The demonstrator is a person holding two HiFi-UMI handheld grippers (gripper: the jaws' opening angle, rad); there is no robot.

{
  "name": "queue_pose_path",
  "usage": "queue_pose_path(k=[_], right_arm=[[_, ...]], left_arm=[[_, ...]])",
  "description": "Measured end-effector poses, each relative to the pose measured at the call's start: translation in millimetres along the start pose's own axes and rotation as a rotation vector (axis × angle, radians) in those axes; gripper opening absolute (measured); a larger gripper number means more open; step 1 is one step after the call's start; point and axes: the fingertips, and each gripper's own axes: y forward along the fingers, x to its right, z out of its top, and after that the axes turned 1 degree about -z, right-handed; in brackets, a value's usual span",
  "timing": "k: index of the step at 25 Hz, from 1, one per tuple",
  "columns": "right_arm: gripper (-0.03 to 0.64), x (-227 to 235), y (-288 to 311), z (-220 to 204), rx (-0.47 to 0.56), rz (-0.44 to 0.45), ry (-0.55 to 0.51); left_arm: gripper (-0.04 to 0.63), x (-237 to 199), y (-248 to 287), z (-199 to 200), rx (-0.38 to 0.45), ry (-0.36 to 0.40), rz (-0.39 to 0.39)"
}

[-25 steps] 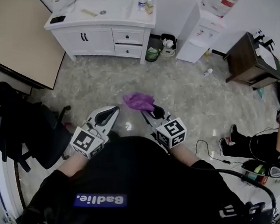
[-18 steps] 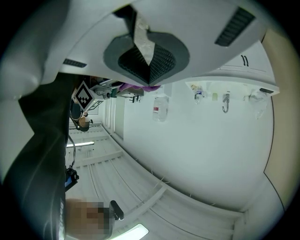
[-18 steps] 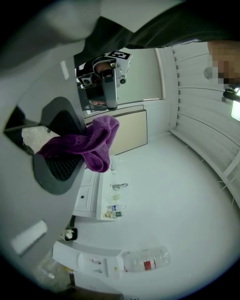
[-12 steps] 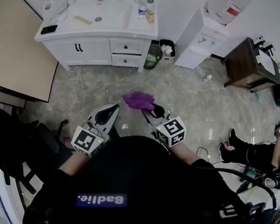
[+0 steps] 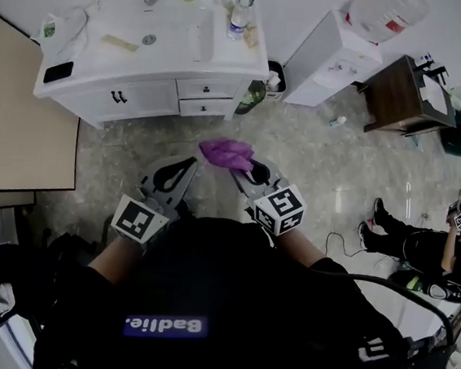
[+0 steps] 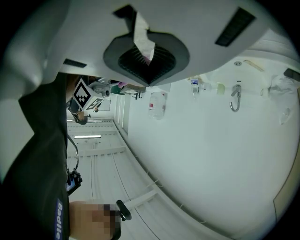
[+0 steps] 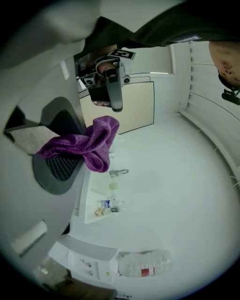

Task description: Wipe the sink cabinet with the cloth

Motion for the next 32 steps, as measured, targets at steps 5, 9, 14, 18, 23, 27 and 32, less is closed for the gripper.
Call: queue_pose_path(k=[5,9,14,18,23,27,32], right_arm=[[0.086,12,40,7,-0.014,0.039,0.018],[0.086,29,65,6,-0.039,0.106,0.025],[0.086,54,83,3,-0.060,0.204,0.018],[0.086,76,105,-8,-0.087,0.238,0.009],[0.086,92,143,-32,-0.108,0.234,0.010],[0.086,108,186,-60,-0.116,0.193,0.043],[0.086,140,247,-97,-0.108,0.120,0.070]], left_arm=[[0.005,-38,16,-3,0.001,-0.026,0.022],[0.005,-60,31,-11,-0.020,-0.048,0.089],[0.005,-67,51,-16,-0.031,-0.059,0.178],[0.005,-85,65,-29,-0.041,-0.090,0.237],[0.005,-113,77,-57,-0.052,-0.106,0.237],[0.005,-144,82,-89,-0.058,-0.104,0.260],[0.005,-186,88,-139,-0.056,-0.098,0.307]])
